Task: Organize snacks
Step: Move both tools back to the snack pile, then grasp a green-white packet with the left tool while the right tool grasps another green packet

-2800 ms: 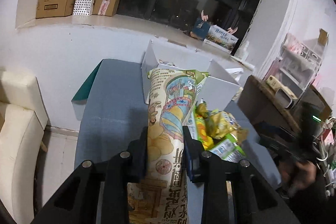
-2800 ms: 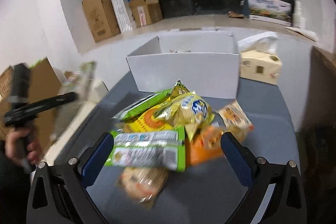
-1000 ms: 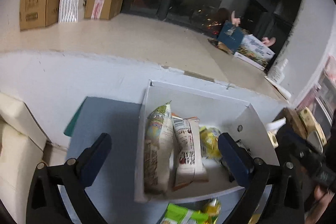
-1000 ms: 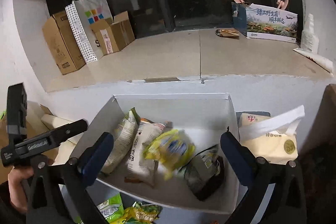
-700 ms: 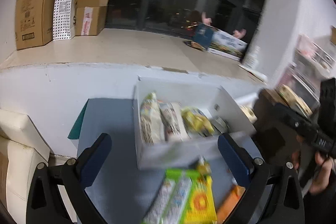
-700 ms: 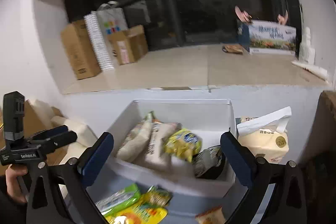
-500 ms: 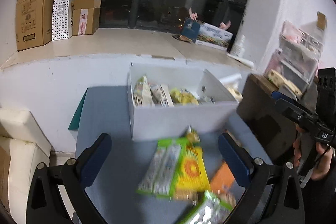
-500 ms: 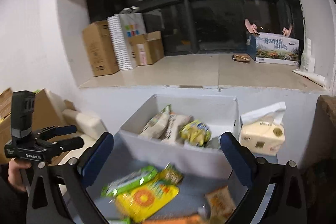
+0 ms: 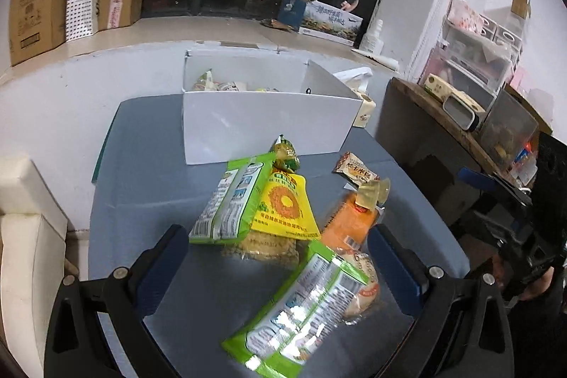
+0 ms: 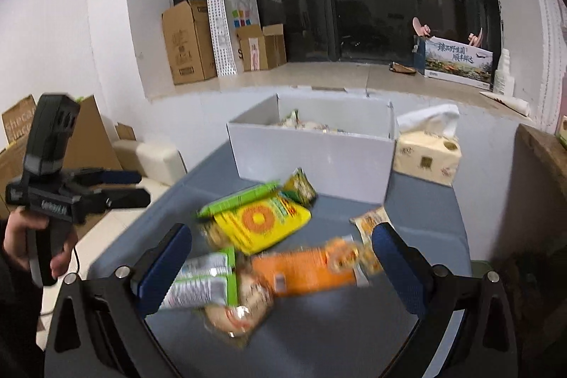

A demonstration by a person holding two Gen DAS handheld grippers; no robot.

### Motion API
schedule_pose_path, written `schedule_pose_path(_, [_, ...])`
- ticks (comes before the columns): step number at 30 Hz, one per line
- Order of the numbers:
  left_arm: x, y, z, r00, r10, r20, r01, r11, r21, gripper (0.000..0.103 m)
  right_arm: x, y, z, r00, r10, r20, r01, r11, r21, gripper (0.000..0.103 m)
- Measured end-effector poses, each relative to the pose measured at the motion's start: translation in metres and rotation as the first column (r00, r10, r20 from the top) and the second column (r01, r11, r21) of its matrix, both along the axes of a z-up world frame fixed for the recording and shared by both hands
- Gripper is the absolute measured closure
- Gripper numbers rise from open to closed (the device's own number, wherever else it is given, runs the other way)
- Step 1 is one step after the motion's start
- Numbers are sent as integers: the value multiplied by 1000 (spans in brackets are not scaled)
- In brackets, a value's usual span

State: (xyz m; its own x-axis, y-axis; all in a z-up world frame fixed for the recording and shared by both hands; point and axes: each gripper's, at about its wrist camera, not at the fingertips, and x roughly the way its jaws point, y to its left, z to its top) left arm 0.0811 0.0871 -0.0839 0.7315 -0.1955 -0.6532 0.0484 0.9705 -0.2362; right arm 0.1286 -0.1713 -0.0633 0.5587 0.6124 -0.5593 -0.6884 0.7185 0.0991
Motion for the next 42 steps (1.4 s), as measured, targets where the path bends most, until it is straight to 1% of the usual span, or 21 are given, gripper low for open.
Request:
schedule_pose_path(3, [25, 5, -12, 999, -22, -39, 22, 1000, -8, 0, -1, -5, -4, 1000, -16, -1, 16, 1000, -15, 0])
schedule_pose_path(6, [58, 12, -29, 994, -60, -89, 57, 998, -39, 0, -5, -5, -8, 1000, 0, -1, 0, 1000, -25, 0])
schedule_pose_path(11, [109, 21, -56, 978, -96, -183, 90, 995, -42, 0, -13, 0, -14, 1000, 26, 12, -25, 998, -61, 0])
schedule_pose_path(13, [122, 24, -66, 973, -91, -211, 84, 996, -43, 0, -16, 2, -17, 999, 43, 14, -42, 997, -72, 0])
schedule_pose_path(15, [137, 27, -79, 963, -101, -251, 88, 994, -63, 0, -17, 3, -19, 999, 46, 15, -45, 996, -81, 0])
schedule_pose_path(18, [148, 30, -94, 950, -106, -293, 87, 993, -76, 1, -18, 2, -22, 999, 44, 8, -43, 996, -83, 0])
schedule_pose_path(20, [152, 30, -102, 940, -132, -315, 104, 989, -101, 6, -17, 0, -23, 999, 44, 2, -43, 996, -82, 0])
schedule_pose_path(21, [149, 30, -100, 947, -134, -293, 111, 989, -95, 24, -17, 0, -24, 999, 44, 0, -44, 996, -83, 0])
schedule_pose_path(22, [148, 31, -99, 945, -167, -283, 127, 980, -153, 36, -16, 0, -24, 999, 45, -1, -45, 995, -85, 0])
schedule_pose_path(23, [147, 33, -99, 942, -173, -287, 123, 975, -183, 36, -17, 0, -25, 999, 48, 0, -48, 995, -87, 0])
schedule_pose_path(25, [141, 32, -94, 949, -148, -280, 119, 986, -119, 36, -19, 1, -26, 998, 60, -1, -60, 994, -89, 0])
schedule_pose_path(27, [132, 34, -87, 958, -143, -250, 118, 987, -112, 37, -21, 4, -26, 997, 71, 6, -70, 992, -102, 0])
schedule_pose_path(31, [98, 48, -58, 984, -97, -149, 81, 991, -110, 37, -27, 14, -27, 990, 139, 24, -135, 982, -135, 0])
schedule_pose_path(32, [85, 51, -48, 990, -85, -116, 73, 992, -104, 37, -30, 20, -28, 984, 176, 33, -169, 973, -156, 0])
schedule_pose_path(34, [61, 56, -35, 995, -75, -67, 68, 992, -102, 37, -34, 32, -30, 970, 240, 45, -227, 953, -201, 0])
schedule_pose_path(35, [46, 59, -28, 997, -69, -41, 65, 993, -97, 37, -38, 41, -32, 954, 295, 55, -275, 933, -231, 0])
schedule_pose_path(37, [25, 60, -20, 998, -62, -15, 60, 994, -92, 37, -47, 60, -38, 904, 421, 77, -379, 872, -309, 0])
schedule_pose_path(38, [10, 62, -15, 998, -56, -1, 56, 995, -87, 37, -52, 71, -42, 869, 488, 87, -429, 828, -362, 0])
schedule_pose_path(40, [-11, 65, -9, 999, -47, 18, 48, 995, -87, 37, -60, 94, -51, 776, 625, 90, -523, 716, -463, 0])
schedule_pose_path(41, [-24, 67, -6, 999, -41, 28, 44, 995, -87, 37, -61, 101, -54, 751, 655, 83, -543, 684, -488, 0])
schedule_pose_path(42, [-32, 67, -4, 999, -37, 34, 40, 996, -85, 37, -60, 113, -59, 717, 695, 60, -569, 632, -526, 0])
